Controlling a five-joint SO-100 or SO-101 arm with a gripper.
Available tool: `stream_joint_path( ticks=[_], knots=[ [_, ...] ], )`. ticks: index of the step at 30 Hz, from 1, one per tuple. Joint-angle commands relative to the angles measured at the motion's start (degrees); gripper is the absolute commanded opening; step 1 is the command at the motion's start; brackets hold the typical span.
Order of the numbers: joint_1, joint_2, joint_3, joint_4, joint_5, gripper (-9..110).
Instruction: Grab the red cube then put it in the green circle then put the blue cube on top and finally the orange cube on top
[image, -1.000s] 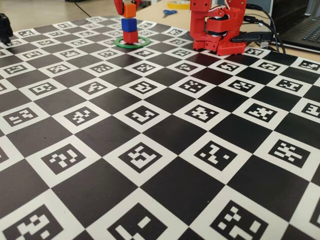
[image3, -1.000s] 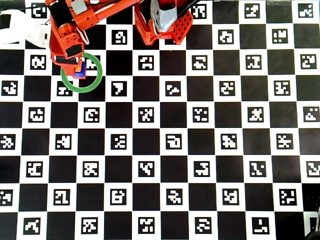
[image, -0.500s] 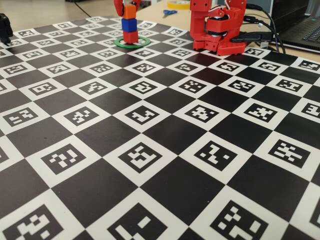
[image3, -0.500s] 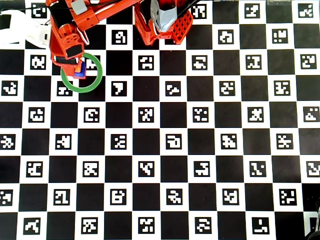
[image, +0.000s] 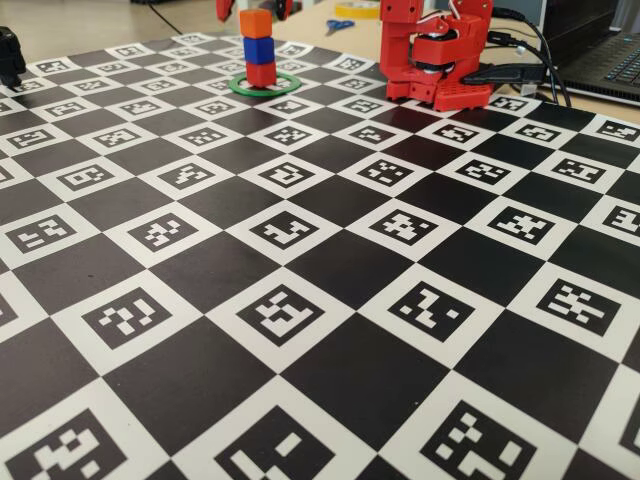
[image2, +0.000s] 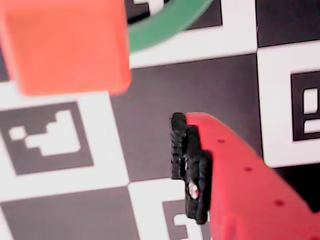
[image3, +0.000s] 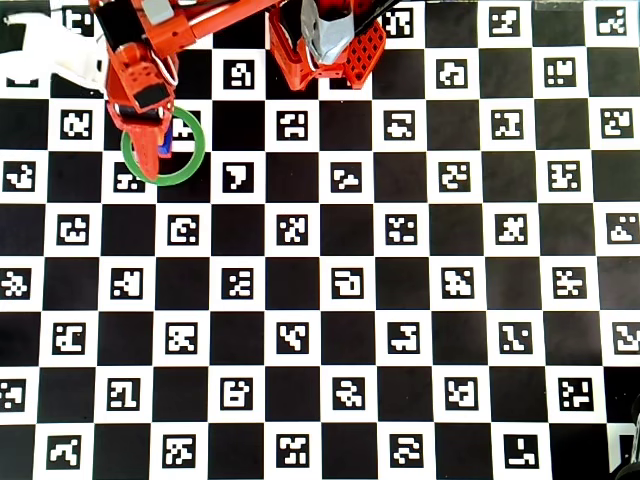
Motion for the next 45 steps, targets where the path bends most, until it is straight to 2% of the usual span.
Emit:
stream_joint_path(
  ticks=[1, 6, 11, 14, 17, 19, 22, 28, 38, 45],
  knots=[
    [-4.8, 5.8, -17.1, 5.4, 6.9, 51],
    [-18.5, 7.9, -18.7, 5.5, 23.0, 41],
    [-34.3, 8.4, -12.6, 0.6, 36.8, 27],
    [-43.2, 11.3, -4.9, -6.0, 42.0, 16],
    [-50.1, 17.3, 4.5, -13.5, 41.9, 3],
    [-53.2, 23.1, 12.2, -19.5, 40.4, -6],
    [-55.4, 33.0, 23.7, -26.6, 34.5, -6],
    [-55.4, 48.0, 43.0, -36.1, 15.6, -6],
    [-54.0, 62.1, 61.6, -43.2, -7.1, -6],
    [-53.4, 70.6, 73.0, -44.4, -13.8, -6]
  ],
)
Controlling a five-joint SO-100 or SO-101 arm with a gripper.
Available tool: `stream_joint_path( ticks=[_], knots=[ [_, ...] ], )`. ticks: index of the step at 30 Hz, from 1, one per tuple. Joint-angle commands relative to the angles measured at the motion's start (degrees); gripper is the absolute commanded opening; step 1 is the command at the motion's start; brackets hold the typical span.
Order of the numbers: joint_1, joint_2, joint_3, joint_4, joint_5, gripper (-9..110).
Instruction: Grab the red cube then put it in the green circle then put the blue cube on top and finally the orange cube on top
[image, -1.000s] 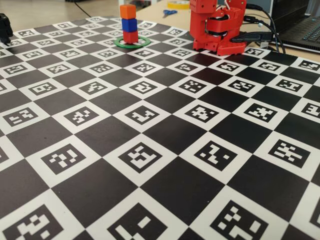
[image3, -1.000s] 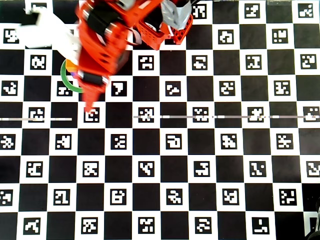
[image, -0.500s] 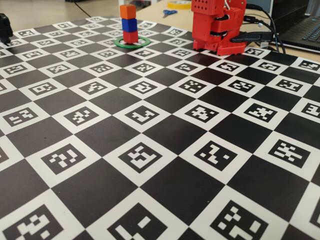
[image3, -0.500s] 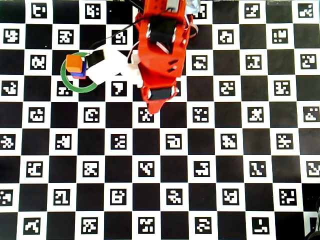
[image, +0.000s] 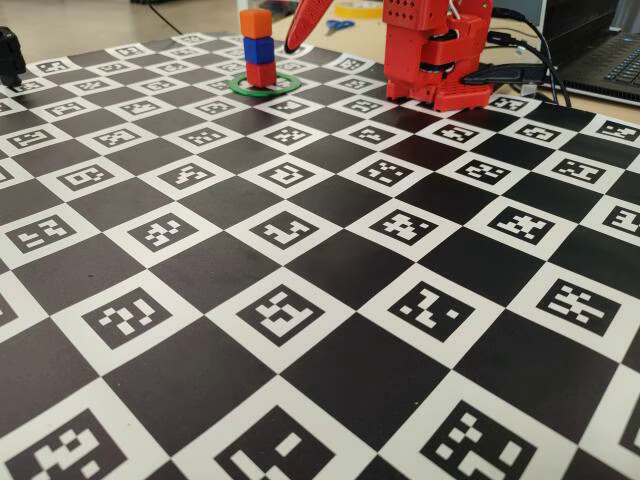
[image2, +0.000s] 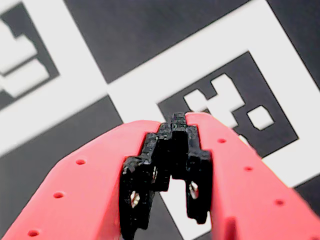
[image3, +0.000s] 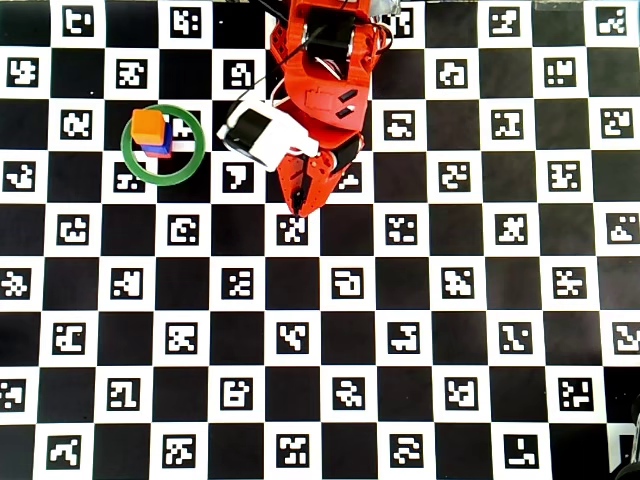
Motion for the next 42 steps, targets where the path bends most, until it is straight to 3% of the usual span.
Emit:
stream_joint_path(
  ticks=[1, 15, 42],
  knots=[
    [0.4, 5.2, 3.3, -1.2, -2.4, -6],
    [-4.6, 17.8, 18.3, 11.2, -6.3, -6],
    [-7.6, 23.1, 18.4, 23.6, -10.7, -5]
  ],
)
